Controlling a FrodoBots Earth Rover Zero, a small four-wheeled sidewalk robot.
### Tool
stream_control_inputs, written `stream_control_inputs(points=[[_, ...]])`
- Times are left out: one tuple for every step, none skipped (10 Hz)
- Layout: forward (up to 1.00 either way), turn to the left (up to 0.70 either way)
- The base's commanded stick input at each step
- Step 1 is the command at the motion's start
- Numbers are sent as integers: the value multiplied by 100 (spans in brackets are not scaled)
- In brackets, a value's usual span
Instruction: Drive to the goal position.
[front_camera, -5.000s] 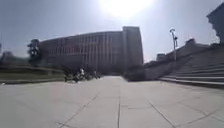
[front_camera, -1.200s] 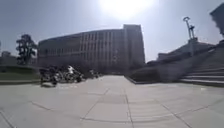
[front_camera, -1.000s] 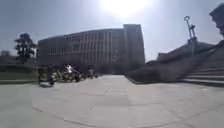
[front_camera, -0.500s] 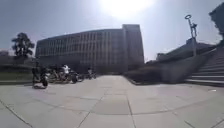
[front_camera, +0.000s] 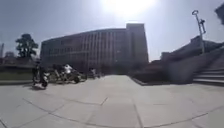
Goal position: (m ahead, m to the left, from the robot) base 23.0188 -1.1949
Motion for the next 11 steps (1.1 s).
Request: stream_control_inputs(points=[[45, 0], [45, 0], [45, 0], [45, 0], [45, 0], [45, 0], [45, 0], [45, 0], [45, 0], [34, 0], [0, 0]])
